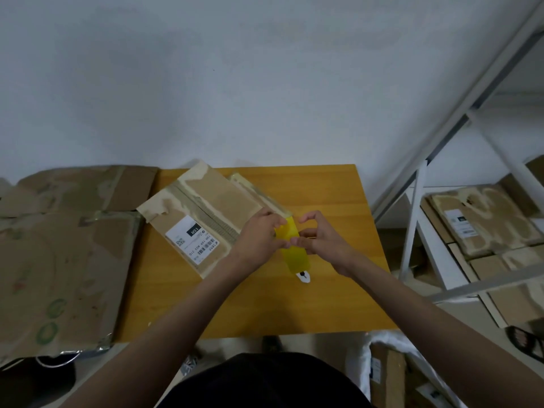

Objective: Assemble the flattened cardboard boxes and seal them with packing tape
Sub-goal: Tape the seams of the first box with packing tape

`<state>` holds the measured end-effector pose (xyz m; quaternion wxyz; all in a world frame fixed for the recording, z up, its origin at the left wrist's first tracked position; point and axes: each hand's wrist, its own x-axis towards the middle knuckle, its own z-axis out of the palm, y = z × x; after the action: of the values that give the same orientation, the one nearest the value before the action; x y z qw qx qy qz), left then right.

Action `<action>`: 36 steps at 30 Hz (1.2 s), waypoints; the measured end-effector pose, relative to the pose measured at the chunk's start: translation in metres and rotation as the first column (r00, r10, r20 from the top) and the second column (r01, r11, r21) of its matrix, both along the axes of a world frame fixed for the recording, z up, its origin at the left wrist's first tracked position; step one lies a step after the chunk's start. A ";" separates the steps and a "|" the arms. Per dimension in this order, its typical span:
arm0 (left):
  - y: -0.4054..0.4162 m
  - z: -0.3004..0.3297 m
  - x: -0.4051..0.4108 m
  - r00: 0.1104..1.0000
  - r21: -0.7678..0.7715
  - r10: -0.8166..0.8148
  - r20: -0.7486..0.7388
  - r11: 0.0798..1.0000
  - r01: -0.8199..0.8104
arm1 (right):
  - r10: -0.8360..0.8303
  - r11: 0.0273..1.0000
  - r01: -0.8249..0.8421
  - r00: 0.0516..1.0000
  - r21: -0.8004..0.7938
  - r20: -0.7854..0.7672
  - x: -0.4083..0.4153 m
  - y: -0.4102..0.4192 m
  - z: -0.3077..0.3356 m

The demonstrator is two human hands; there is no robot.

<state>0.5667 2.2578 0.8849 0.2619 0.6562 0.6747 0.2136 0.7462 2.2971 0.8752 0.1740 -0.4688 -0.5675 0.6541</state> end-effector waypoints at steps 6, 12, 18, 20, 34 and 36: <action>-0.002 0.007 -0.004 1.000 0.032 0.012 0.028 0.999 -0.013 | 0.008 1.000 -0.008 1.000 0.006 0.000 -0.004 -0.001 0.005; -0.004 0.012 -0.003 1.000 0.089 -0.015 0.001 0.996 0.015 | 0.025 1.000 -0.025 1.000 0.011 -0.010 -0.003 -0.001 0.013; -0.002 0.014 0.003 1.000 0.140 0.024 0.013 0.990 -0.025 | 0.017 0.999 -0.015 0.999 0.032 -0.044 -0.007 -0.005 0.016; -0.001 0.016 0.007 0.999 0.162 0.048 0.004 0.986 -0.048 | 0.006 0.999 -0.003 0.998 0.043 -0.060 -0.008 -0.007 0.018; 0.002 0.008 0.022 0.985 0.205 0.167 0.044 0.964 -0.172 | -0.036 0.991 0.040 0.999 0.129 -0.036 -0.010 -0.010 0.028; 0.002 0.009 0.024 0.984 0.209 0.172 0.053 0.961 -0.179 | -0.033 0.989 0.037 0.999 0.146 -0.031 -0.009 -0.008 0.028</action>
<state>0.5902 2.2599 0.8935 0.1815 0.6143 0.6988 0.3183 0.7376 2.2887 0.9034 0.2275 -0.4551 -0.6031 0.6143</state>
